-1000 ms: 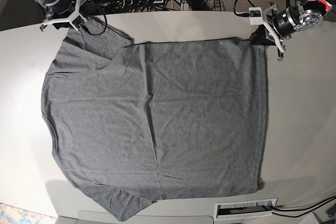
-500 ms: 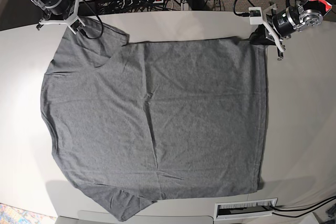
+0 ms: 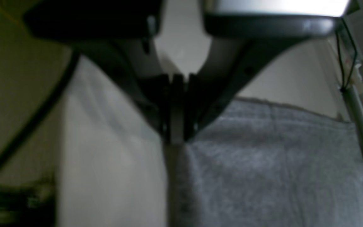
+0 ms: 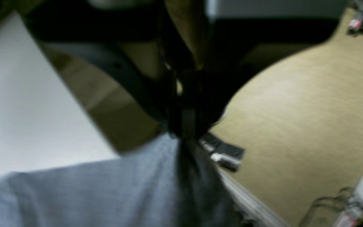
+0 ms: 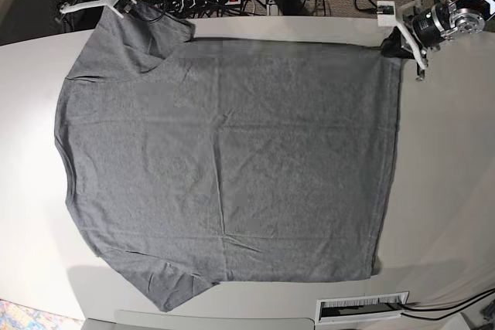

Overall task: Fold the T-shirt properly
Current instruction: 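Pull the shirt with both grippers toward the robot to straighten it, then lift the shirt edge with both grippers and fold it over the body, then lower the folded edge onto the shirt and release both grippers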

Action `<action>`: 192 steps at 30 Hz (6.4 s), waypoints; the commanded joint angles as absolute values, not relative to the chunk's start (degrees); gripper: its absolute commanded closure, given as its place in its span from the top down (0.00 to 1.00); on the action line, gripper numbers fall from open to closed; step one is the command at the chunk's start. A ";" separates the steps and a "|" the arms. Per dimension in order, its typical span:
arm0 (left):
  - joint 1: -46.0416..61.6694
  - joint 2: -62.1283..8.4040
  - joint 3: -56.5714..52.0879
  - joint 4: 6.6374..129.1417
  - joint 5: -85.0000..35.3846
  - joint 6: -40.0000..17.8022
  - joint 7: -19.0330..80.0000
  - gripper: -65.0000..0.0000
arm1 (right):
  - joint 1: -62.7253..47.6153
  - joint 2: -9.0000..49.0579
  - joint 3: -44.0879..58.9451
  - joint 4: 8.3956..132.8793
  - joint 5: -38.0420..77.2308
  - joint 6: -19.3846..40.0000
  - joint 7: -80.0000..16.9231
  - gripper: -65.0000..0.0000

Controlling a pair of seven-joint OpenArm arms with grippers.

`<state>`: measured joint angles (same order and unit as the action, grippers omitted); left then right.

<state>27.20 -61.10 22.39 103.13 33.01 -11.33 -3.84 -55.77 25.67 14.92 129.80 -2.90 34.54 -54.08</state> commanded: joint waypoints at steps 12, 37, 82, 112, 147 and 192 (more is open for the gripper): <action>37.45 -67.02 22.33 115.26 37.98 -6.39 11.14 0.00 | -59.20 26.33 23.27 134.02 2.13 34.28 -55.55 0.00; 50.26 -69.56 22.31 118.56 55.18 8.27 19.20 0.00 | -67.09 26.35 23.38 135.00 -7.20 33.98 -46.85 0.00; 8.12 -58.08 22.22 94.54 29.65 13.74 5.48 0.00 | -18.11 26.24 23.27 113.08 -1.91 33.10 -30.89 0.00; 4.71 -55.33 22.22 92.38 21.98 13.56 2.28 0.00 | 13.43 26.33 8.29 83.42 -6.74 33.15 -29.34 0.00; 0.80 -51.96 22.22 89.03 10.46 -3.73 0.27 0.00 | 13.63 26.15 8.16 82.43 30.55 33.23 -63.94 0.21; 3.99 -51.57 22.24 86.08 -5.67 -30.52 10.15 0.00 | 6.33 26.37 8.19 82.39 15.49 33.41 -69.87 0.00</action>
<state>3.29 -50.35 22.00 86.35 -7.18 -28.03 5.96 6.07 25.56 7.92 82.08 15.79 33.06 -67.88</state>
